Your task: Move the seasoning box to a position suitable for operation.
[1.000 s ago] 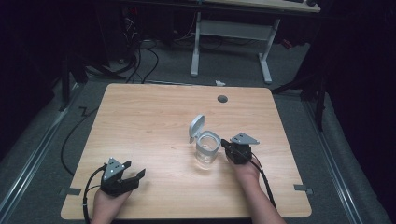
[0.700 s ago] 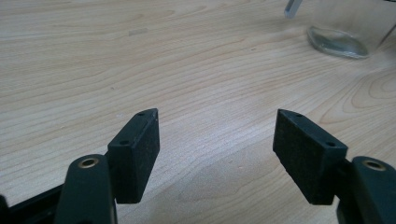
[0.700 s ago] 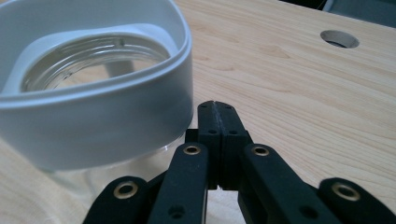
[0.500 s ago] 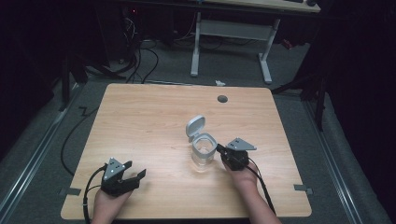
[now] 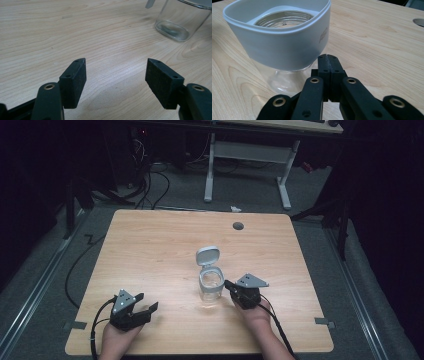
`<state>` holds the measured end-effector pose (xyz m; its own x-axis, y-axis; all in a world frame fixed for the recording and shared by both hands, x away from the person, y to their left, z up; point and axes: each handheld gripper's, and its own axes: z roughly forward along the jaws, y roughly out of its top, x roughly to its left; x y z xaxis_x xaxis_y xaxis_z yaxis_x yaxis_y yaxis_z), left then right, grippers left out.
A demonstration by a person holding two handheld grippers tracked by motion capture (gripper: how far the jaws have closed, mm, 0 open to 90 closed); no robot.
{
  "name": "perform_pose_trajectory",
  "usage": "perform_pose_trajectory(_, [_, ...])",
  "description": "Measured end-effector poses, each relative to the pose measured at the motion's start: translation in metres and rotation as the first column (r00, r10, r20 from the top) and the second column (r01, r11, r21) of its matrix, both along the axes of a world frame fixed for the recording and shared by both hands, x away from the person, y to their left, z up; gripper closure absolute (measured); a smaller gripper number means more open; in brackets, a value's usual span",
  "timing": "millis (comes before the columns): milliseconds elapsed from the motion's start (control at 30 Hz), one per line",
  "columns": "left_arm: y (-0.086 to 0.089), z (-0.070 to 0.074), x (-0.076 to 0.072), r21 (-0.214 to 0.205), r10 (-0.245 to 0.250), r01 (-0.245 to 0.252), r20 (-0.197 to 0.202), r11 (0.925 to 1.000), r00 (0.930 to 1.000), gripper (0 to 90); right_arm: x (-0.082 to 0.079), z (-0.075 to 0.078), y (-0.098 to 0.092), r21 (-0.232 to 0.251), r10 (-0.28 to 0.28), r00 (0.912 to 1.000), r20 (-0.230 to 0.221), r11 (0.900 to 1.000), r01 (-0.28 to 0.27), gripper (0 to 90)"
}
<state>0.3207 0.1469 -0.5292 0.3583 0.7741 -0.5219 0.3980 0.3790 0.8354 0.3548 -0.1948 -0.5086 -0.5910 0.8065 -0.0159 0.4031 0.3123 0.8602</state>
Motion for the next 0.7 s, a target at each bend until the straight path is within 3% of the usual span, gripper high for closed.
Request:
perform_pose_trajectory(267, [-0.009, 0.002, -0.004, -0.018, -0.032, 0.032, 0.005, 0.9993, 0.9995, 35.5, -0.005, 0.0, 0.006, 0.001, 0.007, 1.0, 0.005, 1.0, -0.007, 88.9])
perform_pose_trajectory(400, [-0.026, 0.007, -0.012, -0.071, -0.085, 0.086, 0.019, 0.9938, 0.9962, 36.5, -0.009, 0.002, -0.002, 0.013, -0.008, 0.9999, 0.009, 0.9999, 0.008, 88.5])
perform_pose_trajectory(433, [-0.039, 0.008, -0.016, -0.063, -0.112, 0.114, 0.034, 0.9915, 0.9931, 38.2, -0.013, 0.004, -0.007, 0.019, -0.018, 0.9997, 0.015, 0.9997, 0.018, 88.5])
perform_pose_trajectory(500, [-0.048, 0.007, -0.019, -0.051, -0.134, 0.136, 0.038, 0.9894, 0.9902, 39.0, -0.015, 0.004, -0.01, 0.022, -0.022, 0.9996, 0.018, 0.9995, 0.021, 88.5])
perform_pose_trajectory(600, [-0.068, 0.005, -0.023, -0.021, -0.172, 0.173, 0.037, 0.9847, 0.9844, 42.9, -0.019, 0.005, -0.018, 0.057, -0.041, 0.9991, -0.011, 0.9975, 0.042, 88.7])
perform_pose_trajectory(700, [-0.083, 0.004, -0.024, -0.009, -0.188, 0.189, 0.036, 0.982, 0.9814, 49.9, -0.016, -0.003, -0.01, 0.055, -0.027, 0.9992, -0.028, 0.9981, 0.028, 88.8])
